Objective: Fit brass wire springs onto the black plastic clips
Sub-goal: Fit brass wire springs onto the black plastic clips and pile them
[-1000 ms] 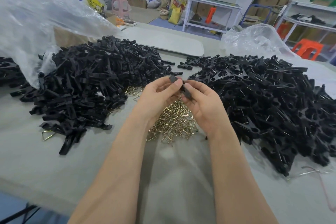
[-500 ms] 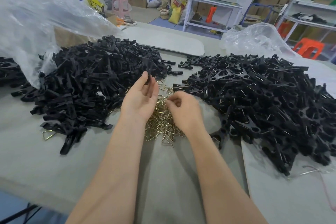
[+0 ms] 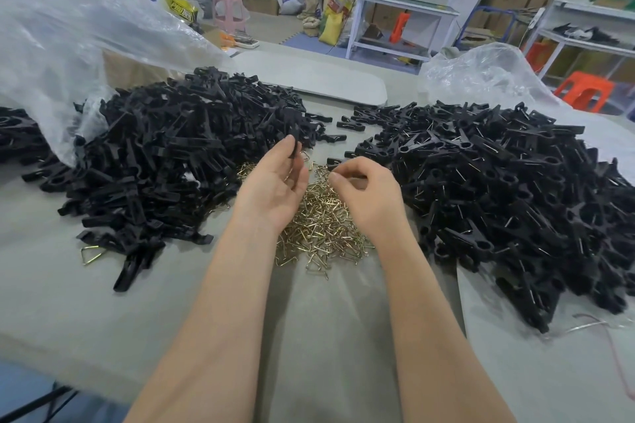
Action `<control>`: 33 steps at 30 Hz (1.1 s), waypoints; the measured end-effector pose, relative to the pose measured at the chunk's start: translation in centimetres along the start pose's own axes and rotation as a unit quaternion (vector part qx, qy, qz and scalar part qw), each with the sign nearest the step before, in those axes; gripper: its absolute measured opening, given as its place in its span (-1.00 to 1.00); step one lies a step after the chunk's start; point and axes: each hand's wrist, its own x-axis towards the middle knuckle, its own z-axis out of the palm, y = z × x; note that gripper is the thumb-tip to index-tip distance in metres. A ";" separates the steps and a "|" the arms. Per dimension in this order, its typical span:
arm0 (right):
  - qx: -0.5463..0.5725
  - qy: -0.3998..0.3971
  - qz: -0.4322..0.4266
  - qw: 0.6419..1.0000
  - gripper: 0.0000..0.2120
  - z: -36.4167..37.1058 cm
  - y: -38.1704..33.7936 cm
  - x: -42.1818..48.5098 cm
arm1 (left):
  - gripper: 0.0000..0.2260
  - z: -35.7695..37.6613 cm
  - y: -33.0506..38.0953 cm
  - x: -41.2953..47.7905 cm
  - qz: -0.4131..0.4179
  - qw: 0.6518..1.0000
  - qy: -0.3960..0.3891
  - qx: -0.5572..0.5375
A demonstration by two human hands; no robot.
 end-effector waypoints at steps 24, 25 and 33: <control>-0.035 -0.003 -0.014 0.999 -0.89 0.5 0.4 0.3 | -0.86 0.2 -1.3 0.4 0.150 0.940 0.044 0.302; -0.062 -0.012 -0.024 0.998 -0.89 0.5 0.5 0.3 | -0.85 0.1 -1.5 0.5 0.176 0.916 0.057 0.356; 0.051 0.099 0.012 0.994 -0.96 -1.5 0.2 0.6 | -0.82 -0.1 -2.3 0.4 0.314 0.745 0.051 0.586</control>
